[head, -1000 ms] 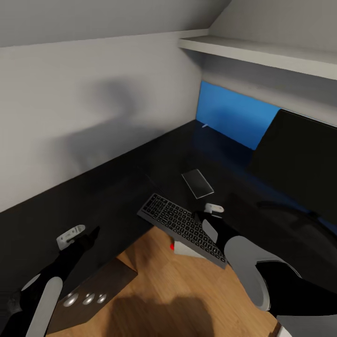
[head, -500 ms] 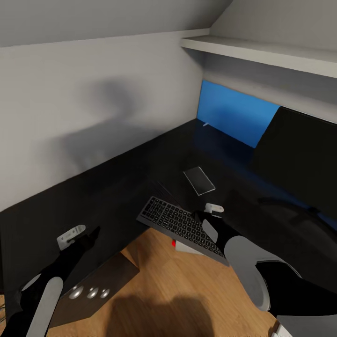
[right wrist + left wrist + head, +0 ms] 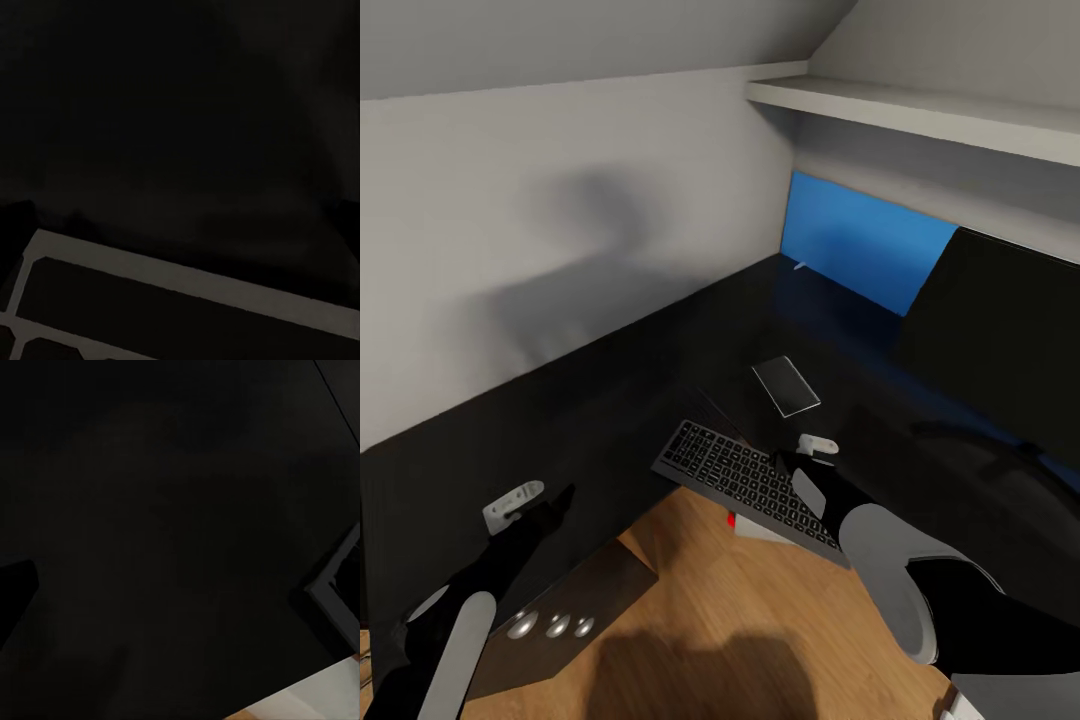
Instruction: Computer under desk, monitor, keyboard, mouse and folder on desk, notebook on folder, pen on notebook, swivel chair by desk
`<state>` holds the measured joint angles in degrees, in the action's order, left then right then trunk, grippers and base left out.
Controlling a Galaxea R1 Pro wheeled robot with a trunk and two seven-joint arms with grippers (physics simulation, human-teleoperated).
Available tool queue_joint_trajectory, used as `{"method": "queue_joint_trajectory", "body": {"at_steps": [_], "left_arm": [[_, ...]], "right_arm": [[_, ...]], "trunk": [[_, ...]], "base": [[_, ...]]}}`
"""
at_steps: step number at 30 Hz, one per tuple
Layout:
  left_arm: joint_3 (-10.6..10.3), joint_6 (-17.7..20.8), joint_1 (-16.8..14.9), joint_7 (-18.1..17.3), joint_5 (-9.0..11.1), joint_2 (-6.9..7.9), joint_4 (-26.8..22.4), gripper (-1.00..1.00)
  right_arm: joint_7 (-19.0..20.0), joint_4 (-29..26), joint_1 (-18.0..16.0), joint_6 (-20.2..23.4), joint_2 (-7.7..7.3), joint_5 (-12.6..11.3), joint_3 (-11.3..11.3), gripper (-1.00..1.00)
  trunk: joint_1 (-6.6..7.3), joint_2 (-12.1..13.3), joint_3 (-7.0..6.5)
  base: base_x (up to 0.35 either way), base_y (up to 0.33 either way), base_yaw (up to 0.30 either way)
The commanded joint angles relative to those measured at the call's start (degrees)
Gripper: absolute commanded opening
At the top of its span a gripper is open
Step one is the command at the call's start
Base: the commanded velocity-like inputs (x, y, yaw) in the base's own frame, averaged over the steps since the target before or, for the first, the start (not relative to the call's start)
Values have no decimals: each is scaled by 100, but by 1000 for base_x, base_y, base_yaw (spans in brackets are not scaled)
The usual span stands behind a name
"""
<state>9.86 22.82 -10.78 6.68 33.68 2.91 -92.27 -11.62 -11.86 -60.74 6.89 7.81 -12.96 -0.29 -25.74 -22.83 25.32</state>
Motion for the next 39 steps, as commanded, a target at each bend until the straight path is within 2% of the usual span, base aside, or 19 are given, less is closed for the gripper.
{"method": "queue_joint_trajectory", "body": {"at_steps": [1,39], "left_arm": [[-2,29,-3,44,61,1,-10,100],[-2,29,-3,44,60,-1,16,100]], "right_arm": [[-22,-8,1,40,1,-75,-33,100],[-16,-13,1,40,-7,-75,-33,100]], "trunk": [[-4,-8,10],[-4,-8,-24]], "base": [[0,0,0],[0,0,0]]}}
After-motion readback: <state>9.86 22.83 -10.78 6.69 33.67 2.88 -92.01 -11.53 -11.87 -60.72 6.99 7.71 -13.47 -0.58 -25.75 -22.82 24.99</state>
